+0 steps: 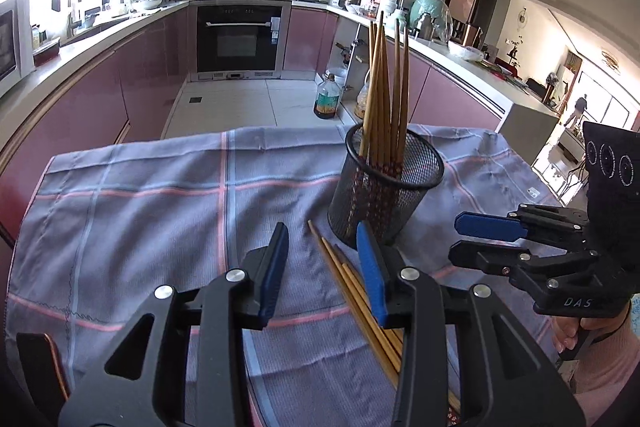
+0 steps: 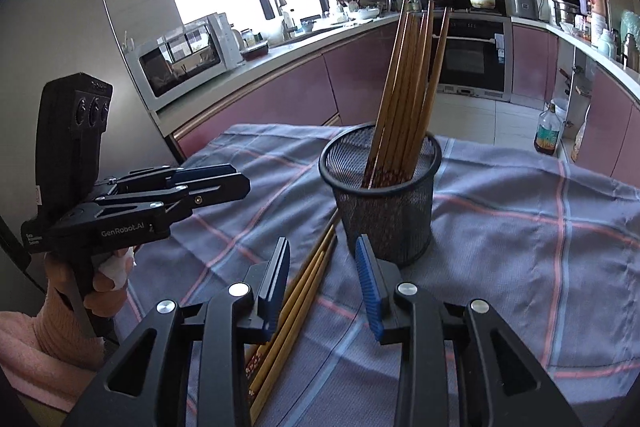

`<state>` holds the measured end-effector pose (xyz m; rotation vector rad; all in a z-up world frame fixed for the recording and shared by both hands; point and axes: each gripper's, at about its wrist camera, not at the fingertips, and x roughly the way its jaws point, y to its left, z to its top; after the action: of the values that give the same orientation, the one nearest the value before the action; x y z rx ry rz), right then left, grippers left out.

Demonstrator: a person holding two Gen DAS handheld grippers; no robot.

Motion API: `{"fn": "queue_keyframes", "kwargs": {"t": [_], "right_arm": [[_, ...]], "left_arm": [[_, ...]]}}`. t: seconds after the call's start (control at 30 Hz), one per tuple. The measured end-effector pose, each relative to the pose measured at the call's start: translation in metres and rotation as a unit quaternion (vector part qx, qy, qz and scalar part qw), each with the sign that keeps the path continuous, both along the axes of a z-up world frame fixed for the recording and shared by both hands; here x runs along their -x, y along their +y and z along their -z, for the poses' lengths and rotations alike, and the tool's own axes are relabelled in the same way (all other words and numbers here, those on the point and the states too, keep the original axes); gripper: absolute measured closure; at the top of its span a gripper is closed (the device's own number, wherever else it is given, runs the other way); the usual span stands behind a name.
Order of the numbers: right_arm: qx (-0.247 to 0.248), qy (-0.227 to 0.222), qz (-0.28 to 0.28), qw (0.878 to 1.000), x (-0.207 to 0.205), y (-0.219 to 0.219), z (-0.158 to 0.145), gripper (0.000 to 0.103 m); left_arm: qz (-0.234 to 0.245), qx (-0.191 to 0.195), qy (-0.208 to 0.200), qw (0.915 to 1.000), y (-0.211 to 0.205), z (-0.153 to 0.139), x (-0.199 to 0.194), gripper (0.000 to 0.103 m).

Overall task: Organize utensils
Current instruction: 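Move both open grippers back to the chopsticks lying on the cloth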

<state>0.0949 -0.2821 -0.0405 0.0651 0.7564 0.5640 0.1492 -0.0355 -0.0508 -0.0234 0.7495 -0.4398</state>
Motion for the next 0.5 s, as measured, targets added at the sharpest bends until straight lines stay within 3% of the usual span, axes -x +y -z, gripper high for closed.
{"fn": "queue_keyframes", "kwargs": {"t": [0.2, 0.5], "right_arm": [[0.006, 0.045, -0.009, 0.999, 0.003, 0.01, 0.027, 0.071], [0.019, 0.064, -0.013, 0.998, 0.012, 0.019, 0.045, 0.071]], "left_arm": [[0.0, -0.011, 0.026, 0.9996, 0.0, 0.025, 0.014, 0.068], [0.006, -0.018, 0.05, 0.9986, -0.004, 0.044, 0.021, 0.068]]}}
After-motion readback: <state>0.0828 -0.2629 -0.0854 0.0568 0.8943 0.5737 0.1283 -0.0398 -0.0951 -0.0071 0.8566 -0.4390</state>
